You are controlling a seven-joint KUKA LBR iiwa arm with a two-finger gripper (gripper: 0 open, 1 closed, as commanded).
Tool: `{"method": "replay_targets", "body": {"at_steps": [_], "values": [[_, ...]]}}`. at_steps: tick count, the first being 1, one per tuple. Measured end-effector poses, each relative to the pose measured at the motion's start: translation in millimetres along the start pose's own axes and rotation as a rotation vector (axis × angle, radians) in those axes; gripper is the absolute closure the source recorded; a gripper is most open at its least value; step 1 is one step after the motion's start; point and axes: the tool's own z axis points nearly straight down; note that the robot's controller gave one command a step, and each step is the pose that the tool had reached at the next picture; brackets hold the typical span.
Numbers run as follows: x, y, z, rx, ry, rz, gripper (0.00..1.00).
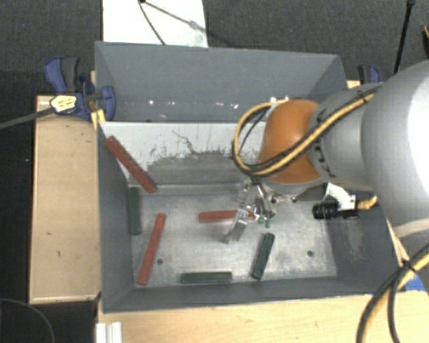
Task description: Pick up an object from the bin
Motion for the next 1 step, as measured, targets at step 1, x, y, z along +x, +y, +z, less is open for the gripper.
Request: {"method": "replay_targets", "body": {"at_steps": [1], "values": [[-0.8, 0.2, -2.1, -0.001, -0.003, -0.001, 1.0]]}}
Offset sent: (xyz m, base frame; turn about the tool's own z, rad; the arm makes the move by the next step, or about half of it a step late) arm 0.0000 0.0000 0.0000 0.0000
